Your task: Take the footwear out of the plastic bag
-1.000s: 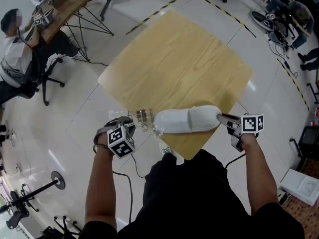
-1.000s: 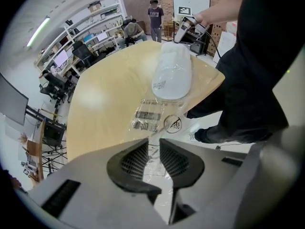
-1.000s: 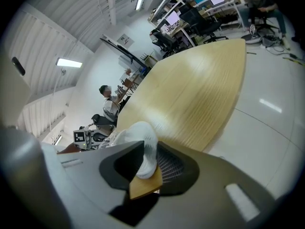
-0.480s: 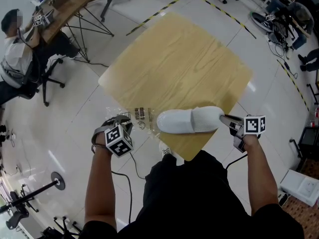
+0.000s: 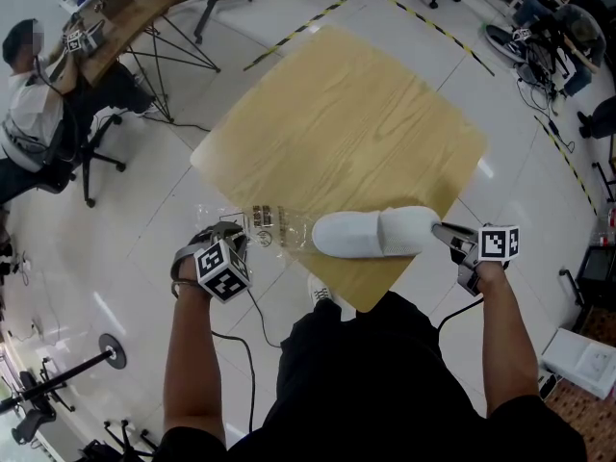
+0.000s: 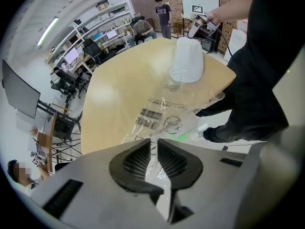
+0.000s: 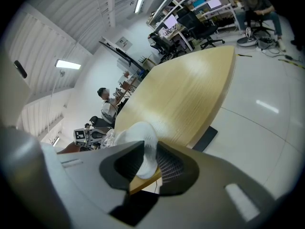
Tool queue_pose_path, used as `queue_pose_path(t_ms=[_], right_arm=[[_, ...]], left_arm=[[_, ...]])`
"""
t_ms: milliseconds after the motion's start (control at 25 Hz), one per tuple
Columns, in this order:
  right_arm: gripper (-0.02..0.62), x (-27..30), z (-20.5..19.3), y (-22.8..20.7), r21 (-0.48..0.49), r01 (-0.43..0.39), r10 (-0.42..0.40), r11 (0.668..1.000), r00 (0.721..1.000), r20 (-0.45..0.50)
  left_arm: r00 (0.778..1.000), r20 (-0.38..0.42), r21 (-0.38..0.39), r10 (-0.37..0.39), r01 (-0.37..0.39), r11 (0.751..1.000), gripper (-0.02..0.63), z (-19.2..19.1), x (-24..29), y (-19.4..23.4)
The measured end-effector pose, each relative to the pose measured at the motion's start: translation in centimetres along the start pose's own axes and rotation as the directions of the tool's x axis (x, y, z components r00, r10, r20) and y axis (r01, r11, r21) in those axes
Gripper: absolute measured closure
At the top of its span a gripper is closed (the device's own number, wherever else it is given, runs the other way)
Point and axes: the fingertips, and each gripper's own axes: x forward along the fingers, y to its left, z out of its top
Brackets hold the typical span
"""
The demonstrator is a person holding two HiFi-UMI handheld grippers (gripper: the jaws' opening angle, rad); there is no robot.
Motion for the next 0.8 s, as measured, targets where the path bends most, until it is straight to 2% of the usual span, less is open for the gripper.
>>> queue_pose_path(t_ms=[160,360,520,800], right_arm=[[0.509,-0.3,0.2,-0.2,0.000,0.007,-0.007,1.000,1.000,0.005],[0.509,-0.6,0.2,0.0,0.002,0.009,-0.009,1.000,1.000,0.016],[0.515,0.0,0.4,1.3,0.021,-0.031,0.030,0.999,0.999,0.040],[0.518,2.0,0.0,2.6,0.030,-0.058,0.057,0.998,0.998,0.040]], left_arm=[[0.999,-0.018,-0.034,0.036,-0.037,0.999,0.560,-1.1,-0.5,1.7],[0.993,-0.007,-0.139,0.115,-0.115,0.984,0.565,-1.8,-2.3,5.0],[0.987,0.062,-0.175,0.146,-0.133,0.976,0.569,0.9,-3.5,6.8],[0.984,0.147,-0.095,0.105,-0.091,0.991,0.569,9.0,-3.1,6.9]])
